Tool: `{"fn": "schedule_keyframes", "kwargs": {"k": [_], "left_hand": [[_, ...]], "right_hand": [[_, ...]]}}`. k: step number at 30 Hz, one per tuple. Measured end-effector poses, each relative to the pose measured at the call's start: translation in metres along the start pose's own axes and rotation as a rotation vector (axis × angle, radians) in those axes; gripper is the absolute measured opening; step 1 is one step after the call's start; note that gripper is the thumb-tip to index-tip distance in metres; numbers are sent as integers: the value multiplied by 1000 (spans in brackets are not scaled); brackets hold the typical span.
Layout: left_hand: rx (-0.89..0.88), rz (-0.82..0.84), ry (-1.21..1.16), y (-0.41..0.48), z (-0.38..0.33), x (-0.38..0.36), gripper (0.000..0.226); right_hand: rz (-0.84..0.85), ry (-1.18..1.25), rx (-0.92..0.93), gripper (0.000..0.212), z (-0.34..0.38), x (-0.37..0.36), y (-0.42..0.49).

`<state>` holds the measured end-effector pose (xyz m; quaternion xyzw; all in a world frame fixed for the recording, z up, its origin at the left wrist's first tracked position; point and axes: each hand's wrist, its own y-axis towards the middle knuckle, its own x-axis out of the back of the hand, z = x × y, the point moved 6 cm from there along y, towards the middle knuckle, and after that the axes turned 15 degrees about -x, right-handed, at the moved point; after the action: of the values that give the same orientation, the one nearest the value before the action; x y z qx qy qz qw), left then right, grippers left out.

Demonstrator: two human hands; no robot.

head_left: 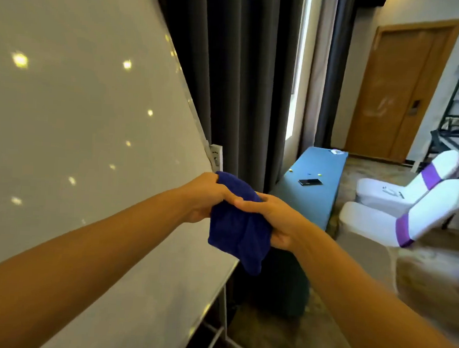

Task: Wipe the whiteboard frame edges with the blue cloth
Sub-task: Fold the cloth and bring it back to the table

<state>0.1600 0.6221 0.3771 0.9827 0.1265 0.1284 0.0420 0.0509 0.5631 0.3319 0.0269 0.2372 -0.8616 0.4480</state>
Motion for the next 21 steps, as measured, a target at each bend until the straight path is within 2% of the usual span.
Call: {"fn": "schedule_keyframes", "kwargs": {"k": [5,7,9,12,15,17,21], "left_hand": [[147,21,-74,14,57,-99,36],[159,59,-157,26,76,-143,40],[158,83,-136,34,91,-175,43],[105,61,53,53,109,-213,40],[24,-73,202,75,126,-231,47],[-79,-73,321,91,132,-240,48],[-282,-88,440,144,151,-254,27]], "right_hand": [[-37,51,-46,40,-60,115,-16],[-74,65,-39,41,-77,165,-24],[-152,55,-36,45,-86,209,-34],[-262,-95,-11,40,-91,267,-45],[-343,-276,28,25,-90,309,-43],[-373,-353,54,17,-88,326,-37],[-380,-314,49,9,-80,370,2]]}}
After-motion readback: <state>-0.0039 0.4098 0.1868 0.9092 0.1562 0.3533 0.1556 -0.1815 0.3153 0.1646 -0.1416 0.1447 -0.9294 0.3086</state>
